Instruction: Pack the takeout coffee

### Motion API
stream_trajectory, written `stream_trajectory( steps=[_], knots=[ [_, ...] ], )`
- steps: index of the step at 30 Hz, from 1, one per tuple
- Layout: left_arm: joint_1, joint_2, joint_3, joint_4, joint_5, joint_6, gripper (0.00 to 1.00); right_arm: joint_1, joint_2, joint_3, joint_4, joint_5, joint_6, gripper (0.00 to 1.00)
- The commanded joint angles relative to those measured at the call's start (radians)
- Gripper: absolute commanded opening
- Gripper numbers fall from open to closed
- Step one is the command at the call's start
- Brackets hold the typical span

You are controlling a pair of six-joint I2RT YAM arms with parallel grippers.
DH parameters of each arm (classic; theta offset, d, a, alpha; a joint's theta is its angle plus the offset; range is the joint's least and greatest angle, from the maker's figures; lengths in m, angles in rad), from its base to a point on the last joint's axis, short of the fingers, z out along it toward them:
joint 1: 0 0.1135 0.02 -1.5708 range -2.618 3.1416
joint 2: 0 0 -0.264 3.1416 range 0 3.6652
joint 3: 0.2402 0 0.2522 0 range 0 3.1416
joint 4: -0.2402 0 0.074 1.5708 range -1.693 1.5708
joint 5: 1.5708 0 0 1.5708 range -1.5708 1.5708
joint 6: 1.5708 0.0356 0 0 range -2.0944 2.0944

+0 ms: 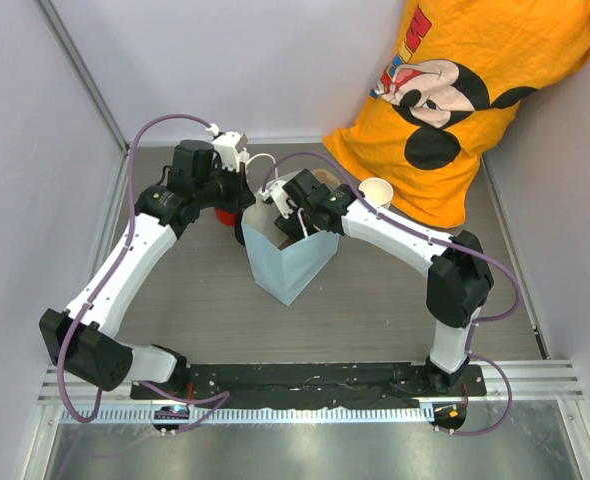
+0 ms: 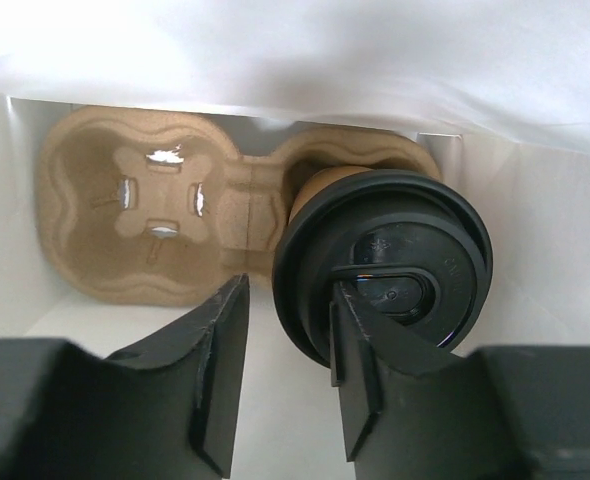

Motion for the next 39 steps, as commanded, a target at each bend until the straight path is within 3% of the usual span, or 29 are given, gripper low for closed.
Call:
stream_trajectory(
  steps=[1, 13, 31, 39],
  knots=[
    [0.000, -0.030, -0.001, -0.010, 0.008, 0.012, 0.01, -0.018, 0.004, 0.007, -0.028, 0.066, -0.012, 0.45],
    [0.000, -0.029, 0.001, -0.010, 0.011, 0.013, 0.01, -0.018, -0.026, 0.018, -0.028, 0.086, -0.014, 0.62],
    [0.000, -0.027, 0.002, -0.010, 0.015, 0.013, 0.01, -0.018, -0.082, 0.075, -0.057, 0.071, -0.008, 0.77],
    [0.000, -0.024, 0.005, -0.010, 0.017, 0.012, 0.01, -0.018, -0.109, 0.089, -0.059, 0.046, -0.011, 0.78]
  ],
)
